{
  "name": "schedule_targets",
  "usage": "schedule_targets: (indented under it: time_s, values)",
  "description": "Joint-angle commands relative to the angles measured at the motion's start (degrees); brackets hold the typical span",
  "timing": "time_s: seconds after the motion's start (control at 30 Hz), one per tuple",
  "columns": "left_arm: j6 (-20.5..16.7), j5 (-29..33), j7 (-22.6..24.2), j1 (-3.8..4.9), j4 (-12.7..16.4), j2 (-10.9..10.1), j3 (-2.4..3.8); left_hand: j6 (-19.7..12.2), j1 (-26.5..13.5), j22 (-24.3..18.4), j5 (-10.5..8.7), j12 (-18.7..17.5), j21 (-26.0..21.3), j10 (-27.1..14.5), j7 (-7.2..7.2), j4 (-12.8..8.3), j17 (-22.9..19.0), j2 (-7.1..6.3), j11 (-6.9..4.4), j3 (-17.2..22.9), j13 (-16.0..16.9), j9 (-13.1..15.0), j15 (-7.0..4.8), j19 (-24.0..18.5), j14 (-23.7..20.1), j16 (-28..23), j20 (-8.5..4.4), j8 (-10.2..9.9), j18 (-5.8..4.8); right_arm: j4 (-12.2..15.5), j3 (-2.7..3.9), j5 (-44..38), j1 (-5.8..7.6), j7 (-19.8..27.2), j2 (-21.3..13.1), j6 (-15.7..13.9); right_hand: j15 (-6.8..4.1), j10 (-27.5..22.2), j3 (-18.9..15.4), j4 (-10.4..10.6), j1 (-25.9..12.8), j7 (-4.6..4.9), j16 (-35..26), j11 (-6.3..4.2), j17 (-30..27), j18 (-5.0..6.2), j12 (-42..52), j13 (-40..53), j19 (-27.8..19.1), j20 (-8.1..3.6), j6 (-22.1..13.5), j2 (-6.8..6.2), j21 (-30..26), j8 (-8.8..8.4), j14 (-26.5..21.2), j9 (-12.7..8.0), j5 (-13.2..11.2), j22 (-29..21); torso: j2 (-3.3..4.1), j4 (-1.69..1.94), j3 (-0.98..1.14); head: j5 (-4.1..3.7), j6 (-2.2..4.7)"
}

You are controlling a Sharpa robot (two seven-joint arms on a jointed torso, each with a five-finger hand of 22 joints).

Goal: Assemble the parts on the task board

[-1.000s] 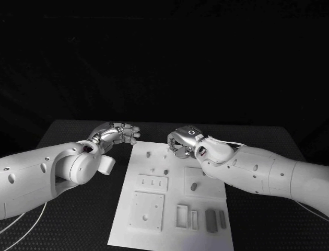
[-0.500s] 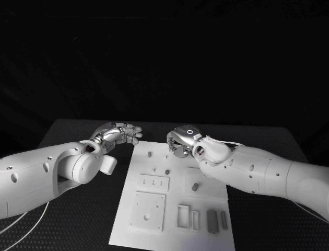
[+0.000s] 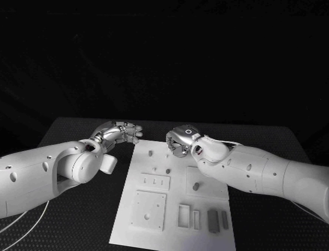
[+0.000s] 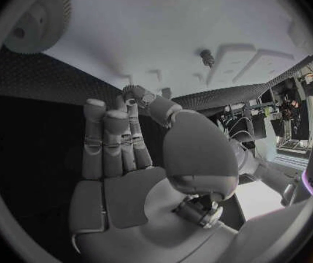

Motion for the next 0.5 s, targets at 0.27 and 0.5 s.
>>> schedule_targets:
  time_s: [0.27,0.5]
  values:
    - [0.6,-0.3,0.3,0.26,0.1,0.3,0.09,-0.3,-0.5,-0.1,-0.2,-0.3,0.3,-0.5,0.06,0.3,0.1,-0.23,-0.05,0.1,-0.1,0.1,0.24,-0.2,-0.2,-0.4,-0.38,-0.2,0.0,-0.1,0.0,-0.9,0.0,-0.3,0.6,1.1,-0.64,3.5,0.5,0.0,0.4,0.13,0.3,-0.36,-0.1,2.66,0.3,0.9,-0.2,-0.3,0.5,-0.32,0.2,0.16,-1.0,0.1,0.2,0.1,0.11,-0.01,-0.08,0.38,-0.22]
    - [0.5,-0.3,0.4,0.28,0.1,0.3,0.1,-0.4,-0.5,-0.1,-0.2,-0.3,0.3,-0.5,0.06,0.3,0.1,-0.25,-0.04,0.1,-0.1,0.1,0.24,-0.2,-0.2,-0.4,-0.41,-0.2,-0.03,-0.7,-0.01,-1.2,-0.01,-1.0,0.8,2.5,-0.63,3.5,0.6,0.0,0.4,0.14,0.3,-0.35,-0.1,2.66,0.2,1.0,-0.2,-0.28,0.5,-0.36,0.2,0.12,-1.0,0.1,0.2,0.1,0.16,-0.06,-0.12,0.33,-0.38]
